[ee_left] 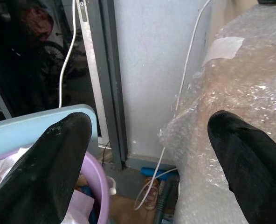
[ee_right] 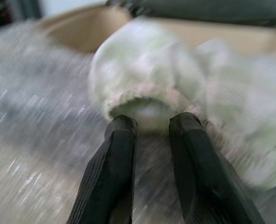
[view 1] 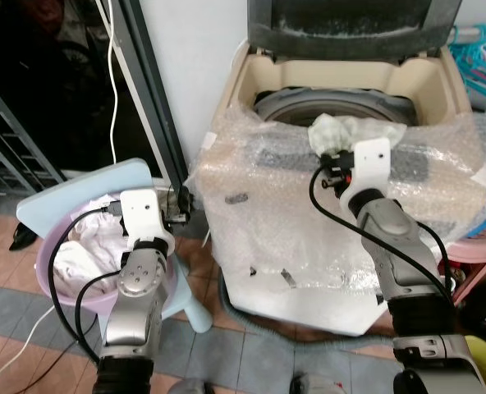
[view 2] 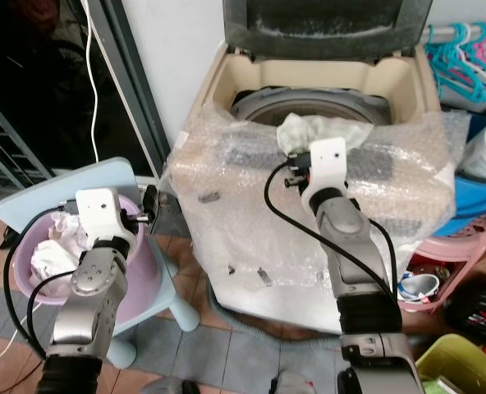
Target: Clothes washing
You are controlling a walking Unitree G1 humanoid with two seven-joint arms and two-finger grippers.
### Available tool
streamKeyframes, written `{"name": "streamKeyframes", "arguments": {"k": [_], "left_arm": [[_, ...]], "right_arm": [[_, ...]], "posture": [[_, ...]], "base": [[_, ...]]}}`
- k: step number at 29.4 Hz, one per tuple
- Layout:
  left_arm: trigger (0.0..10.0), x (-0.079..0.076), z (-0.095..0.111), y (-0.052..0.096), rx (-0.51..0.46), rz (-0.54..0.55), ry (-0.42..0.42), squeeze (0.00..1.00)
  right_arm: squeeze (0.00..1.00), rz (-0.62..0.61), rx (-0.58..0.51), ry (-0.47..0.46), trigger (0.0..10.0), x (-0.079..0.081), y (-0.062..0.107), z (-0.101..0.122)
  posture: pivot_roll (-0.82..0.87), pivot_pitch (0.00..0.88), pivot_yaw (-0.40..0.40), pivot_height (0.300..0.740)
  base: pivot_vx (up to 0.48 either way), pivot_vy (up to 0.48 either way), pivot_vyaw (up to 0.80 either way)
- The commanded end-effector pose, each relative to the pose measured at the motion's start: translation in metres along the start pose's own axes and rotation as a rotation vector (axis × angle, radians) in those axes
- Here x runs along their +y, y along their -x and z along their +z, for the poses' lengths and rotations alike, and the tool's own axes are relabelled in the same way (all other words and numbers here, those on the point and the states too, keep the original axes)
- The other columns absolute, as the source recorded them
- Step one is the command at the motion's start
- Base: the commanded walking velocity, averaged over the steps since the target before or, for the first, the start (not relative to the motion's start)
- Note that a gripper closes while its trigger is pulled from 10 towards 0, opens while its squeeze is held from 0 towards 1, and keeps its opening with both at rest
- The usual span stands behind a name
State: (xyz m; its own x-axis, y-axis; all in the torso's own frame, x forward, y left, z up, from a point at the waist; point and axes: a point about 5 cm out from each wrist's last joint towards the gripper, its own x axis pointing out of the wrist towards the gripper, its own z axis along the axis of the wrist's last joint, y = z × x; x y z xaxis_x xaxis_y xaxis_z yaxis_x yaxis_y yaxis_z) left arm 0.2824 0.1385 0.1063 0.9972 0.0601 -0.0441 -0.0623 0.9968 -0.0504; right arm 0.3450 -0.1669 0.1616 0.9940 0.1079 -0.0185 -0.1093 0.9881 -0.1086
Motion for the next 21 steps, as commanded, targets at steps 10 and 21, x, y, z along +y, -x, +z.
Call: {"name": "streamKeyframes", "arguments": {"k": [10,21], "left_arm": [[10.0,0.003,0.0,0.0,0.005,0.014,0.019,0.0],[10.0,0.007,0.01,-0.002,-0.017,0.003,-0.007,0.0]], "right_arm": [[0.0,-0.016,-0.202,-0.089,10.0,-0.003,0.008,0.034],[0.0,0.057,-0.215,-0.039,10.0,0.03,0.035,0.026]], "posture": [[-0.09,0.0,0.081,0.74],[-0.09,0.0,0.114,0.74]], "base": [[0.0,0.0,0.0],[0.0,0.0,0.0]]}}
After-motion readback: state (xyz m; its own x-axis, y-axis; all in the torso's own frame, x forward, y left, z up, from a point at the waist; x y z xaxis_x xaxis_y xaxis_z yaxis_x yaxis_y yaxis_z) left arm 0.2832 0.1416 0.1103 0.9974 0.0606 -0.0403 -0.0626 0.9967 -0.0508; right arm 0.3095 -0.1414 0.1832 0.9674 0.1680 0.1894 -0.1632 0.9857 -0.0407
